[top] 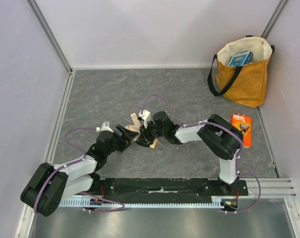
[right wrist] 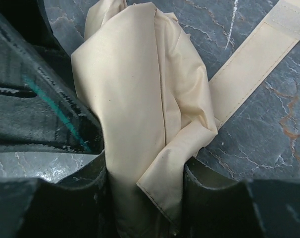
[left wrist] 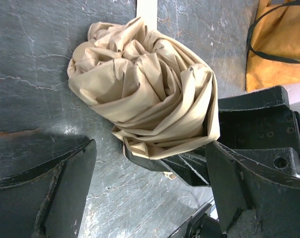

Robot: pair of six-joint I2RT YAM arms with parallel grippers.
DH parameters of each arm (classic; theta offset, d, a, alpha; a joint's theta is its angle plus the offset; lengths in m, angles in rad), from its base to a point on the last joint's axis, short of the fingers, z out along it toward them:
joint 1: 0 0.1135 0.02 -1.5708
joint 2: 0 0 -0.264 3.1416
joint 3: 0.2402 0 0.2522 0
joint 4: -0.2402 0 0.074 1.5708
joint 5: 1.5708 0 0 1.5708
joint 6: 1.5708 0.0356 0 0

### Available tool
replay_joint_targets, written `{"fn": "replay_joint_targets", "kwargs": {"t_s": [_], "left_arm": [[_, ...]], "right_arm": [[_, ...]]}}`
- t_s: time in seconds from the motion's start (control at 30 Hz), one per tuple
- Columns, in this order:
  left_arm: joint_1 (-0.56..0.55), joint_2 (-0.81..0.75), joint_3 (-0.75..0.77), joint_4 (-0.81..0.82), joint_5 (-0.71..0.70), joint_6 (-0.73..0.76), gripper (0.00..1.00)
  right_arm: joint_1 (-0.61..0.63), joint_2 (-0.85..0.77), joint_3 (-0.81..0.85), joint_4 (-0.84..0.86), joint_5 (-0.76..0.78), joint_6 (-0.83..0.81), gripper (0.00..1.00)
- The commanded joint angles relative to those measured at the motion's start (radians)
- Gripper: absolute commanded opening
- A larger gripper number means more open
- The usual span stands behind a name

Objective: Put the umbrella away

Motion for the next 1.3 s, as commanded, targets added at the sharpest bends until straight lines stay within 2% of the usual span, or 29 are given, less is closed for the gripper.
{"fn": "replay_joint_targets", "kwargs": {"t_s": [0.0, 0.1, 0.33, 0.4, 0.43, 0.5, 0.57, 0.63, 0.7, 0.77, 0.97, 1.17, 1.27], "left_arm": [[0.005, 0.022, 0.065, -0.109, -0.073, -0.012, 0.95], [0.007, 0.054, 0.102, -0.192, -0.150, -0.044, 0.95], [0.012, 0.152, 0.132, -0.172, -0.167, -0.050, 0.95], [0.013, 0.126, 0.090, -0.110, -0.141, -0.034, 0.95], [0.013, 0.080, 0.029, -0.020, -0.133, -0.035, 0.92], [0.013, -0.060, -0.067, 0.039, -0.136, -0.050, 0.92], [0.015, -0.199, -0.040, -0.147, -0.168, -0.050, 0.95], [0.016, -0.271, 0.034, -0.363, -0.209, -0.070, 0.96], [0.019, -0.296, 0.094, -0.514, -0.228, -0.107, 0.97], [0.028, -0.282, 0.137, -0.572, -0.205, -0.128, 0.97], [0.039, -0.088, 0.152, -0.343, -0.082, -0.145, 0.97], [0.038, 0.097, 0.238, -0.280, -0.004, -0.064, 0.97], [0.039, 0.091, 0.202, -0.226, 0.028, -0.075, 0.98]], "right_arm": [[0.003, 0.094, -0.038, -0.226, -0.076, 0.028, 0.00], [-0.004, 0.101, -0.033, -0.223, -0.102, 0.036, 0.00], [-0.020, 0.124, 0.004, -0.238, -0.148, 0.069, 0.00], [-0.026, 0.127, 0.007, -0.238, -0.144, 0.076, 0.00], [-0.026, 0.128, 0.010, -0.242, -0.136, 0.077, 0.00], [-0.029, 0.128, 0.009, -0.247, -0.121, 0.082, 0.00], [-0.031, 0.114, -0.005, -0.230, -0.101, 0.089, 0.00], [-0.031, 0.085, -0.027, -0.209, -0.079, 0.094, 0.00], [-0.031, 0.059, -0.037, -0.198, -0.062, 0.093, 0.00], [-0.031, 0.030, -0.047, -0.187, -0.050, 0.089, 0.00], [-0.029, -0.021, -0.019, -0.221, -0.012, 0.044, 0.00], [-0.023, -0.044, 0.028, -0.276, 0.042, -0.001, 0.00], [-0.018, -0.033, 0.053, -0.296, 0.060, -0.012, 0.00]]}}
